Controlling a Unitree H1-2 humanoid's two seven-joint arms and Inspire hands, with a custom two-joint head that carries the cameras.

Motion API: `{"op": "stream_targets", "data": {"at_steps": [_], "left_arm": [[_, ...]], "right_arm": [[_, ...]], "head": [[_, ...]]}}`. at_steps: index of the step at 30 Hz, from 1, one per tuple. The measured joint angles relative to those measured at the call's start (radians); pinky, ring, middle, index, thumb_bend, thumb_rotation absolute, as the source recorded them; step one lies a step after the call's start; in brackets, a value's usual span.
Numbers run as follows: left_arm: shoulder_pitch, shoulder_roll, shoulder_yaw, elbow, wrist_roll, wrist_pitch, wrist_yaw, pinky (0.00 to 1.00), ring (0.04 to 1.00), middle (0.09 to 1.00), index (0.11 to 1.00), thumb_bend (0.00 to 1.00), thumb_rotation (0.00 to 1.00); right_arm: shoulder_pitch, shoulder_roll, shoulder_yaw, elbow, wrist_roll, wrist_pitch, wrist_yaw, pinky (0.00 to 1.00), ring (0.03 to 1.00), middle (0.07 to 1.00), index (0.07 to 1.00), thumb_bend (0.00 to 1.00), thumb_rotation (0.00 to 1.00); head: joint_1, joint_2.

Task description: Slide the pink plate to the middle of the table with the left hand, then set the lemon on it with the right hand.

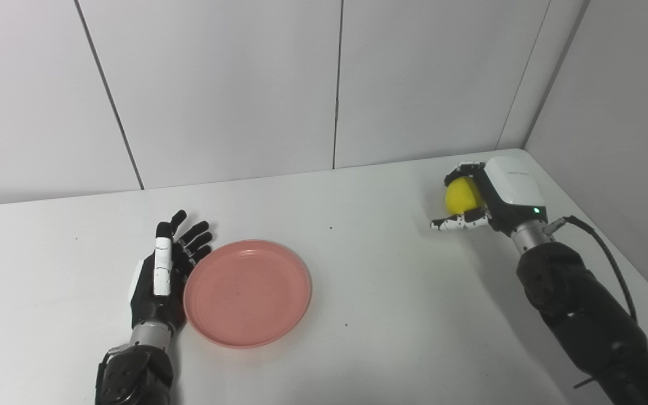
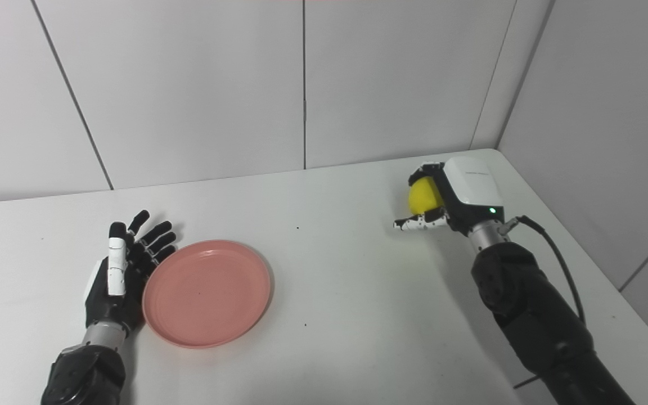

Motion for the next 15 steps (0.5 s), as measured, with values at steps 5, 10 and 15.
{"op": "stream_targets", "data": {"at_steps": [5, 10, 15], "left_arm": [[0.000, -0.002, -0.004, -0.001, 0.002, 0.000, 0.002, 0.82, 0.799, 0.782, 0.894, 0.86, 0.89], [0.001, -0.005, -0.006, 0.000, 0.003, -0.001, 0.007, 0.83, 0.796, 0.781, 0.892, 0.85, 0.89], [0.001, -0.019, -0.011, -0.001, 0.005, -0.002, 0.013, 0.83, 0.790, 0.774, 0.888, 0.84, 0.89]], "right_arm": [[-0.019, 0.013, 0.003, -0.050, -0.004, 0.000, 0.023, 0.17, 0.225, 0.309, 0.482, 0.50, 0.16], [-0.030, 0.050, 0.004, -0.083, 0.004, -0.006, 0.048, 0.15, 0.202, 0.286, 0.481, 0.50, 0.16], [-0.058, 0.092, 0.016, -0.101, 0.005, -0.006, 0.086, 0.17, 0.226, 0.312, 0.482, 0.50, 0.16]], "head": [[0.018, 0.002], [0.051, 0.002], [0.109, 0.000]]}}
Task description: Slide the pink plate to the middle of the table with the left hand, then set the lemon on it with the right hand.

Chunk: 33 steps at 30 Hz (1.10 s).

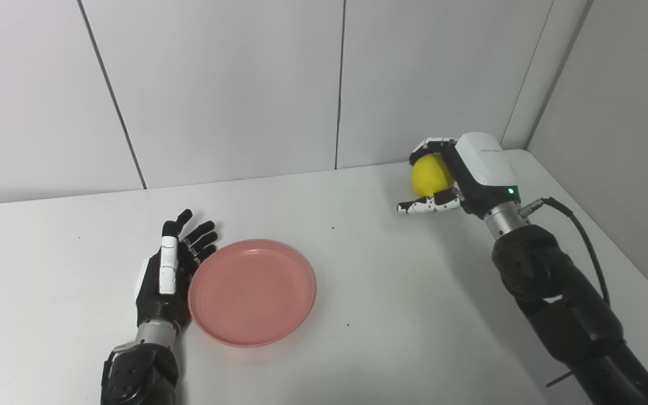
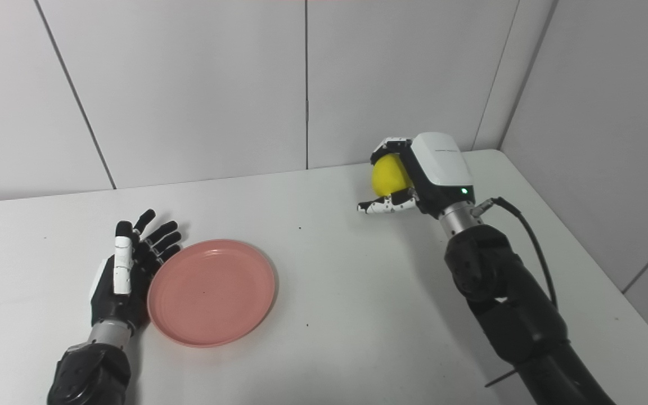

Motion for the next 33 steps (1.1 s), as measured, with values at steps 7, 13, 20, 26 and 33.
{"op": "stream_targets", "data": {"at_steps": [7, 13, 20, 26, 33], "left_arm": [[0.002, -0.026, -0.014, 0.001, 0.023, -0.007, 0.012, 0.81, 0.777, 0.767, 0.879, 0.87, 0.88], [0.005, -0.052, -0.014, 0.004, 0.038, -0.017, 0.033, 0.83, 0.783, 0.761, 0.882, 0.86, 0.88], [0.006, -0.061, -0.022, 0.007, 0.041, -0.021, 0.033, 0.86, 0.796, 0.772, 0.889, 0.83, 0.89], [0.005, -0.061, -0.021, 0.012, 0.041, -0.027, 0.032, 0.86, 0.796, 0.772, 0.879, 0.83, 0.88], [0.003, -0.062, -0.022, 0.015, 0.041, -0.029, 0.032, 0.85, 0.788, 0.764, 0.884, 0.83, 0.89]], "right_arm": [[-0.026, 0.023, 0.029, 0.001, 0.000, -0.026, 0.021, 0.17, 0.225, 0.310, 0.483, 0.50, 0.16], [-0.026, 0.034, 0.071, 0.003, -0.006, -0.080, 0.026, 0.19, 0.237, 0.324, 0.483, 0.50, 0.15], [-0.027, 0.080, 0.098, 0.002, 0.000, -0.113, 0.045, 0.19, 0.246, 0.337, 0.483, 0.50, 0.16], [-0.068, 0.104, 0.103, 0.001, -0.001, -0.133, 0.073, 0.21, 0.270, 0.359, 0.481, 0.50, 0.16], [-0.122, 0.152, 0.136, -0.027, -0.011, -0.137, 0.124, 0.22, 0.275, 0.360, 0.484, 0.50, 0.15]], "head": [[0.068, -0.003], [0.100, -0.012], [0.097, -0.015], [0.092, -0.017], [0.094, -0.017]]}}
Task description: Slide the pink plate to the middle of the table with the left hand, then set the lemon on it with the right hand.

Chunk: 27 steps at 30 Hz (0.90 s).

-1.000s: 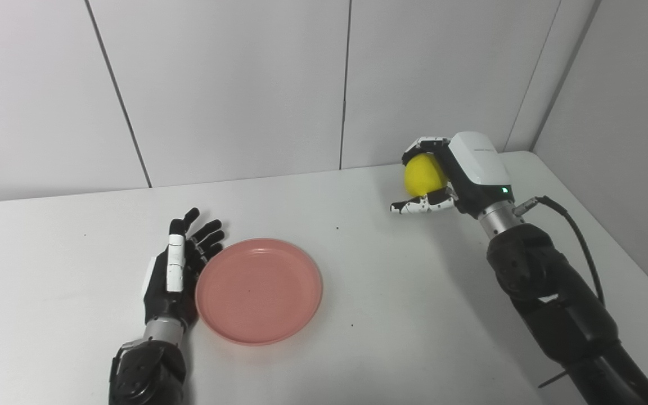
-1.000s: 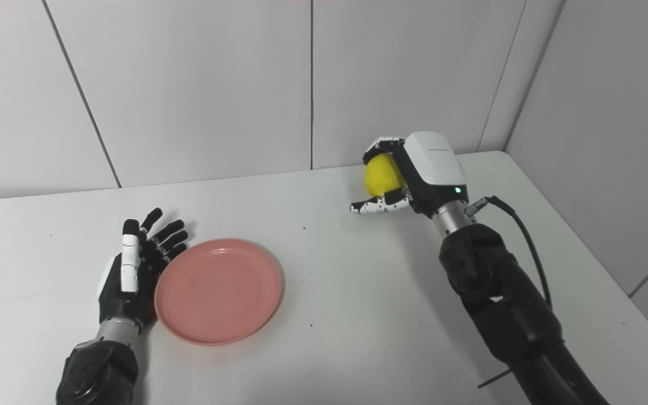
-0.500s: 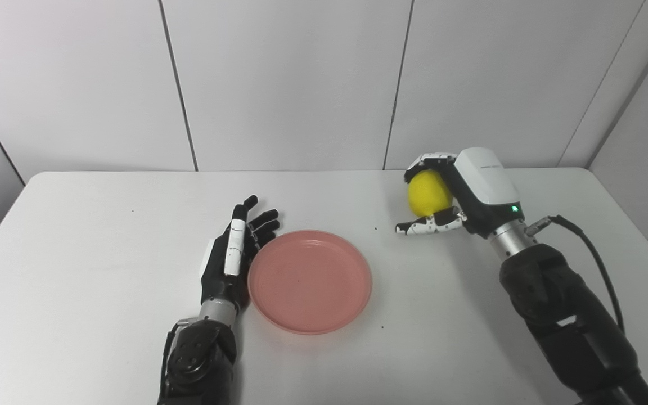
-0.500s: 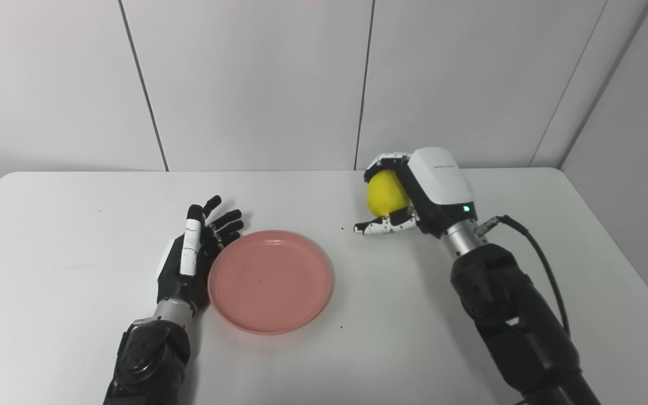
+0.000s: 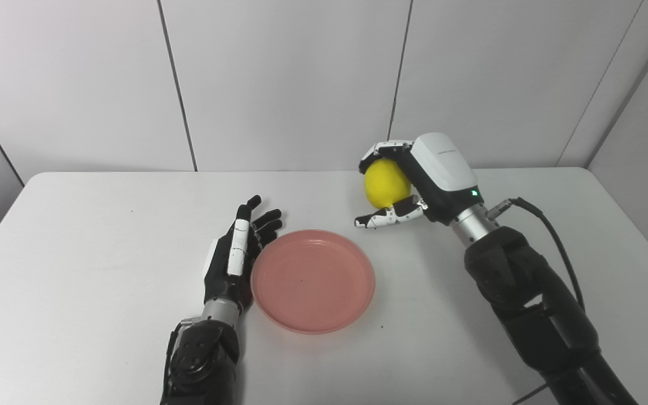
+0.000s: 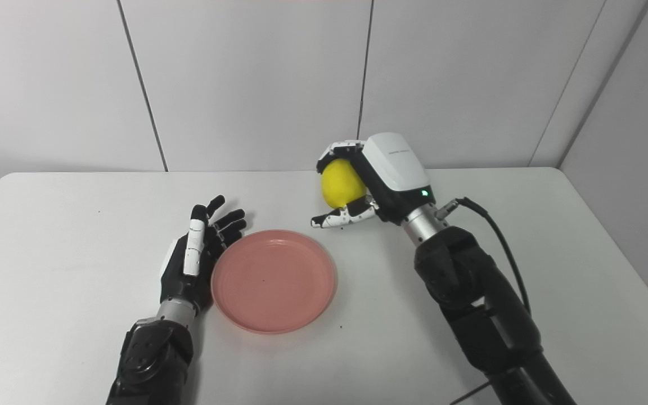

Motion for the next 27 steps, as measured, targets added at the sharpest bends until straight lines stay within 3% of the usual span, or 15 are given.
{"op": "stream_targets", "data": {"at_steps": [5, 13, 20, 27], "left_arm": [[0.000, 0.000, -0.001, 0.000, 0.000, 0.000, 0.000, 0.85, 0.795, 0.774, 0.887, 0.84, 0.90], [0.000, 0.000, 0.000, 0.000, -0.001, -0.002, 0.000, 0.89, 0.806, 0.772, 0.909, 0.84, 0.89], [-0.002, -0.004, 0.005, 0.015, -0.003, -0.029, 0.000, 0.91, 0.805, 0.777, 0.925, 0.87, 0.91], [-0.004, -0.008, 0.010, 0.030, -0.003, -0.050, 0.000, 0.88, 0.808, 0.777, 0.918, 0.88, 0.91]], "right_arm": [[-0.015, 0.008, 0.047, 0.038, -0.011, -0.028, 0.034, 0.26, 0.318, 0.396, 0.486, 0.50, 0.16], [-0.032, 0.029, 0.080, 0.118, 0.036, -0.036, 0.116, 0.23, 0.285, 0.373, 0.486, 0.50, 0.16], [-0.073, 0.050, 0.120, 0.196, 0.044, -0.083, 0.137, 0.26, 0.316, 0.403, 0.487, 0.50, 0.16], [-0.077, 0.066, 0.125, 0.250, 0.048, -0.086, 0.145, 0.26, 0.315, 0.401, 0.486, 0.50, 0.16]], "head": [[0.005, 0.002], [-0.006, 0.000], [-0.009, -0.002], [-0.006, -0.003]]}}
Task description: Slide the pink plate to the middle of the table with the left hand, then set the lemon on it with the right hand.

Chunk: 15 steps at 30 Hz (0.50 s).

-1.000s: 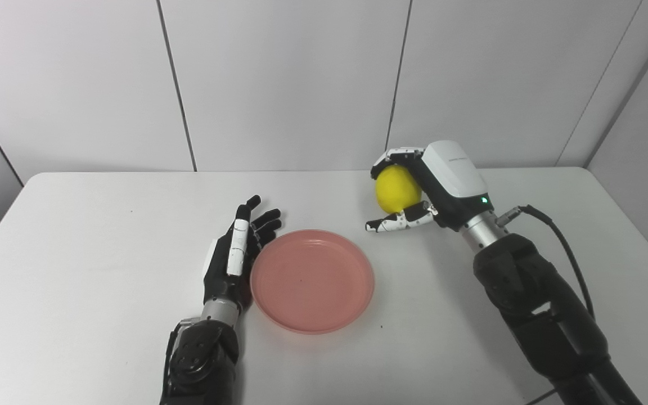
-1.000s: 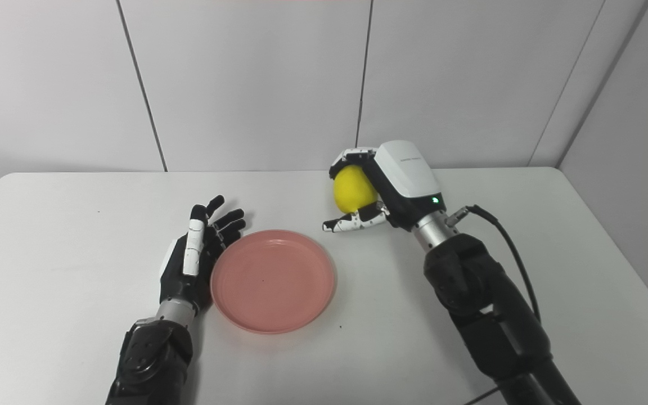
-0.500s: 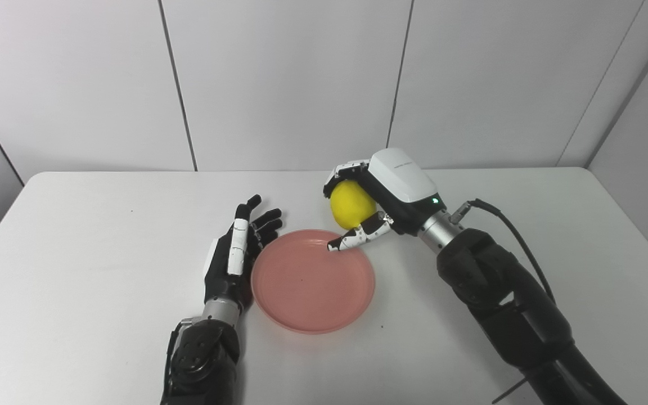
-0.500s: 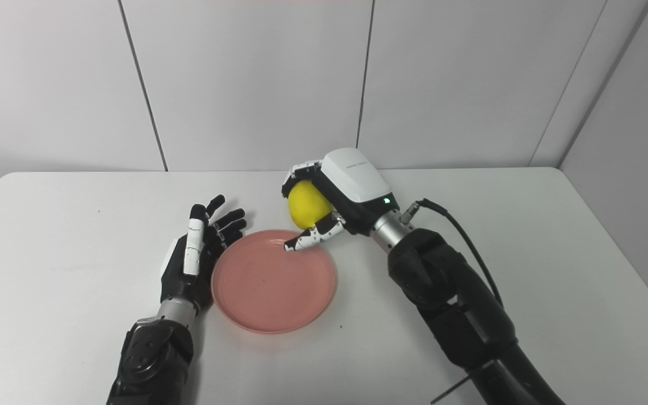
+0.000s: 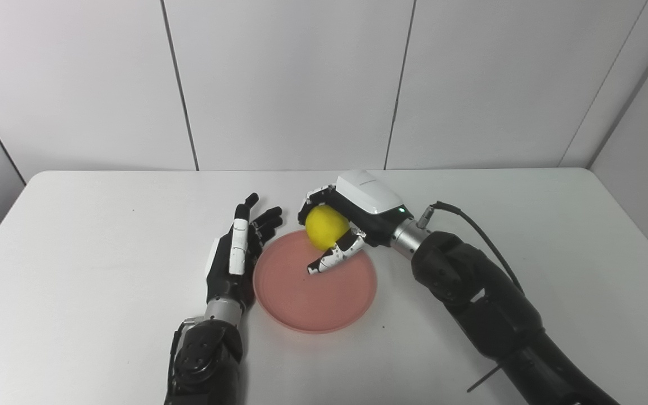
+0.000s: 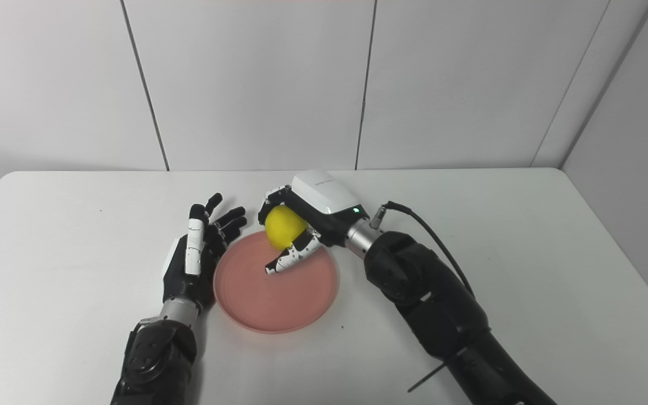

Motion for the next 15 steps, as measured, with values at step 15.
{"op": "stream_targets", "data": {"at_steps": [15], "left_arm": [[-0.009, -0.001, 0.000, 0.026, 0.000, -0.025, 0.000, 0.90, 0.806, 0.769, 0.930, 0.86, 0.90]], "right_arm": [[-0.024, 0.021, 0.038, 0.034, -0.019, -0.040, 0.007, 0.29, 0.350, 0.422, 0.485, 0.50, 0.16]], "head": [[-0.005, -0.002]]}}
